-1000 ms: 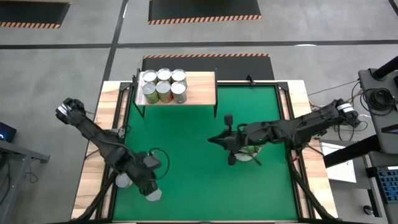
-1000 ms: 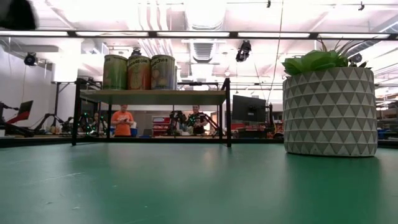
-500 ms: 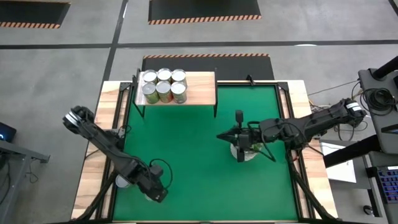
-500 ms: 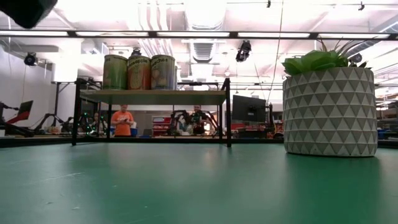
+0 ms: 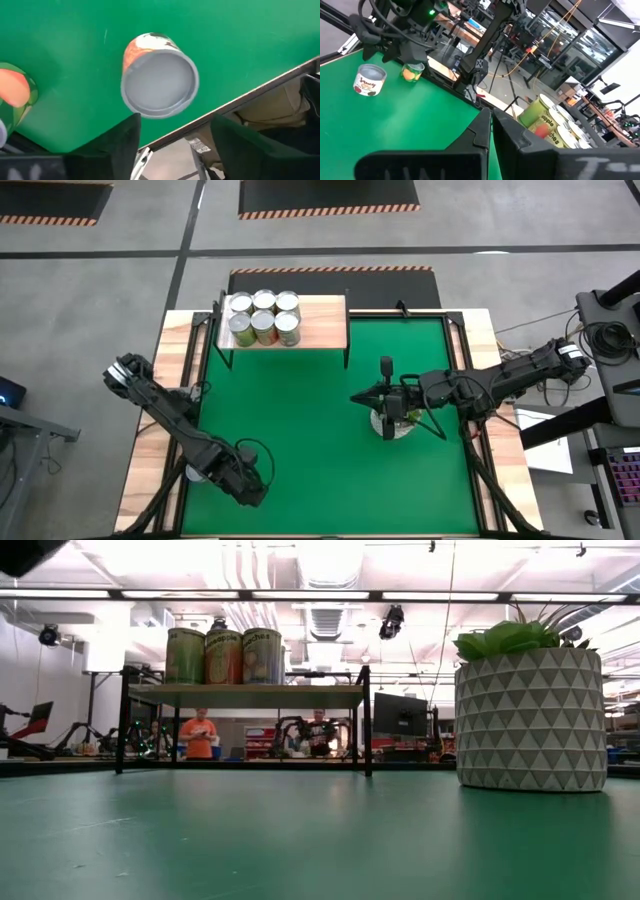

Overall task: Pick and place cans onto a shelf
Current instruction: Put the small canned orange on the shelf

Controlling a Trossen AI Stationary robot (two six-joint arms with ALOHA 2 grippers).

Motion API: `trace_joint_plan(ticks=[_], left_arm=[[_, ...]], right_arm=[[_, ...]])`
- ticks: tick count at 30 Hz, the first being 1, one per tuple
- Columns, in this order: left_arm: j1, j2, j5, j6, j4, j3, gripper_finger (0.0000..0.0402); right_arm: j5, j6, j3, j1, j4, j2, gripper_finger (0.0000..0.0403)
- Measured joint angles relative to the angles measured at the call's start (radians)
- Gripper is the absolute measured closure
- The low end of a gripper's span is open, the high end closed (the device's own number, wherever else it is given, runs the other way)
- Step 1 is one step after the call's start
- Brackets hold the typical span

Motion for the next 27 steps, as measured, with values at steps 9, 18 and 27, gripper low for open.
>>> trace_joint_plan(ticks=[9,18,27], left_arm=[[-0.016,0.033,-0.039,-0.006,-0.011,0.013,0.0089],[-0.053,0.069,-0.037,-0.029,0.013,0.01,0.0009],[-0.052,0.095,-0.123,-0.009,-0.02,0.009,0.0024]], right_arm=[[0.0,0.001,0.0,0.0,-0.004,-0.001,0.0394],[0.0,0.002,0.0,0.0,-0.007,-0.001,0.0394],[0.0,0.003,0.0,0.0,-0.007,-0.001,0.0394]])
